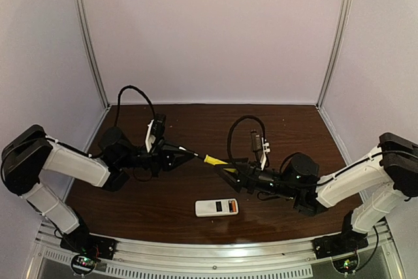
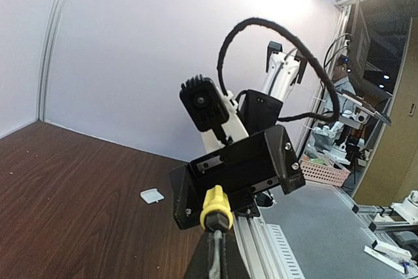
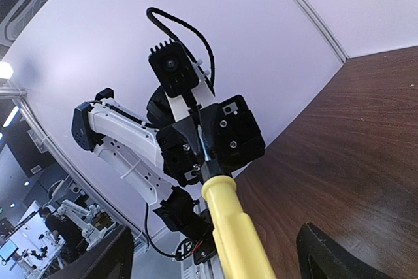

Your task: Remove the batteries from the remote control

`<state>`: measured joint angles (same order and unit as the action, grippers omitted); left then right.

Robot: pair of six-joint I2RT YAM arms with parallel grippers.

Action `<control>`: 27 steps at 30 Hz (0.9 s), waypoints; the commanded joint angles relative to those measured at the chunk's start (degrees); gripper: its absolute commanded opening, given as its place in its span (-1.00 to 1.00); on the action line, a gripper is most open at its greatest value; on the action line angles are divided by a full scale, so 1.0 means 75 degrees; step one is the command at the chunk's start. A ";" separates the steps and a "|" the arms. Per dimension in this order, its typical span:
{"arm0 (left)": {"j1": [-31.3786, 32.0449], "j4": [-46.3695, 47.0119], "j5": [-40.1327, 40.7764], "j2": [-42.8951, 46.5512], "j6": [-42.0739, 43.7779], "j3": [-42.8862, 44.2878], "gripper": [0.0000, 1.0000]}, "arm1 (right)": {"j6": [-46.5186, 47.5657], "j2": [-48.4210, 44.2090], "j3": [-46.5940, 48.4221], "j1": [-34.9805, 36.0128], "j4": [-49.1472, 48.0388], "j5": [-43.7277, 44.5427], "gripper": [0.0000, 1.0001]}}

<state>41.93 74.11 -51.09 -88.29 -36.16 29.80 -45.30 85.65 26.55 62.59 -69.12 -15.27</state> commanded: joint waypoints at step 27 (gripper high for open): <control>-0.0071 0.1759 0.0060 0.0354 -0.0166 -0.0323 -1.00 | 0.0067 0.0610 0.0872 -0.0048 -0.0804 -0.0831 -0.01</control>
<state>41.93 75.05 -50.28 -85.82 -35.48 28.42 -47.16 91.61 31.57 62.37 -74.65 -20.21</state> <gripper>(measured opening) 0.039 0.469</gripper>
